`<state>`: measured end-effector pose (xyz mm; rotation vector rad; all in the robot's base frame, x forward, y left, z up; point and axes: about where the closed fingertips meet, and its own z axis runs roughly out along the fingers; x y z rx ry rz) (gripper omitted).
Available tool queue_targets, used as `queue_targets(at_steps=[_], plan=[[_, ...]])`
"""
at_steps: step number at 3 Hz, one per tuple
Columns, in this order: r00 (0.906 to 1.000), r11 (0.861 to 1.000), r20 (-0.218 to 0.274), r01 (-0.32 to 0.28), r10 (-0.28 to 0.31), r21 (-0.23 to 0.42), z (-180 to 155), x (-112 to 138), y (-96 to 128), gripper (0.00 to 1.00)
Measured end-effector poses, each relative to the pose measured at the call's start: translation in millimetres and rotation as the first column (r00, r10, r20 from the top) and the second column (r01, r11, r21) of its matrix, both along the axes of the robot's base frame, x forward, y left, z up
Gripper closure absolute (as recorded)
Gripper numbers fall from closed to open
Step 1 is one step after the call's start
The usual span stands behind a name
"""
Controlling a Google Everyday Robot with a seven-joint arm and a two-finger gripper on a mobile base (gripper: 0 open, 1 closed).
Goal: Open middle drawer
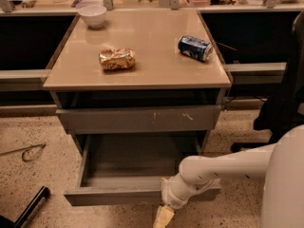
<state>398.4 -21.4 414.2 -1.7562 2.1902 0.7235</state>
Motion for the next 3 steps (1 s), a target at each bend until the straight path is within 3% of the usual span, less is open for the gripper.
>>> queue_targets(at_steps=[1,3], plan=[[1.0000,1.000,-0.001,0.001,0.000,0.001,2.6,-0.8,0.2,0.00],[0.9989,0.998,-0.028,0.039,-0.037,0.048,7.5,-36.1,-10.0,0.00]])
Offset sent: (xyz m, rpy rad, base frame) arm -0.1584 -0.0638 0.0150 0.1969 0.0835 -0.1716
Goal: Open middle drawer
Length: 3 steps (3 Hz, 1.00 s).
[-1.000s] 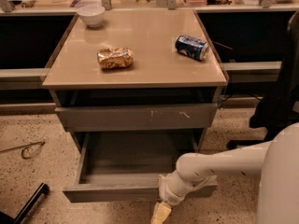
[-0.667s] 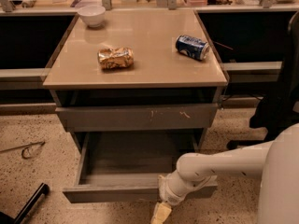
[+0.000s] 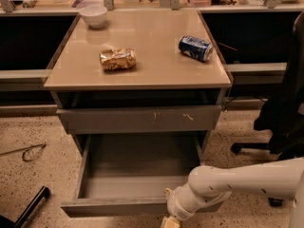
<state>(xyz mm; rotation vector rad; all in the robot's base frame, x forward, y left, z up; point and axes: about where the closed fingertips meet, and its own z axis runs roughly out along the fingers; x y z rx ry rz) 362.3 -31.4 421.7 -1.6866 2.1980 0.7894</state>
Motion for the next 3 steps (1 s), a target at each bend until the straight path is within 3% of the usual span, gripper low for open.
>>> queue_targets(at_steps=[1,2,3], plan=[[1.0000,1.000,0.000,0.000,0.000,0.000,0.0,-0.1,0.0,0.00],[0.9993,1.000,-0.037,0.004,-0.004,0.000,-0.6,-22.3,5.9,0.00],[0.9993,1.000,-0.037,0.004,-0.004,0.000,2.0,-21.7,6.1,0.00]])
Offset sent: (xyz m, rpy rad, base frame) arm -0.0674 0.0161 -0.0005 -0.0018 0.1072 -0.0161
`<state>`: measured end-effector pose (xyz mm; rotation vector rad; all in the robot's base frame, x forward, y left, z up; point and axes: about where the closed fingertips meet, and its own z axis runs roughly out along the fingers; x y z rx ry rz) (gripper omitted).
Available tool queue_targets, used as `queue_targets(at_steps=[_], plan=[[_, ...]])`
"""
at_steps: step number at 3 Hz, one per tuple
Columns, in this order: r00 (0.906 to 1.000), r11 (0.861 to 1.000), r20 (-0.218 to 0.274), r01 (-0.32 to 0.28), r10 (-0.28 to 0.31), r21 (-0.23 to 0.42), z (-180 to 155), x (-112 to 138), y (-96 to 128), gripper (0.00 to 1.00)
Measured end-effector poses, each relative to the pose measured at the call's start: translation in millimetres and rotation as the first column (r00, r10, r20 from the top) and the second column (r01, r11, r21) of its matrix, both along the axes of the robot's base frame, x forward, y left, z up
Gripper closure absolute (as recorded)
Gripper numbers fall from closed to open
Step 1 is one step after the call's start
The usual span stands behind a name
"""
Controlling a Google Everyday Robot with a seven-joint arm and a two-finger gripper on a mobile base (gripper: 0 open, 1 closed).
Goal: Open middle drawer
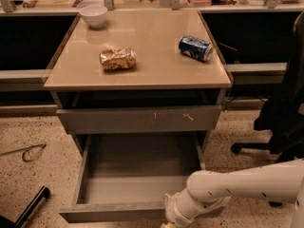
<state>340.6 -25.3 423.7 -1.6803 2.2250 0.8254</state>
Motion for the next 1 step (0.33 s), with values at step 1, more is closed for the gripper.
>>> queue_targets(at_steps=[1], plan=[[0.9959,0.996,0.001,0.091,-0.091,0.009,15.4,-26.5,-1.7,0.00]])
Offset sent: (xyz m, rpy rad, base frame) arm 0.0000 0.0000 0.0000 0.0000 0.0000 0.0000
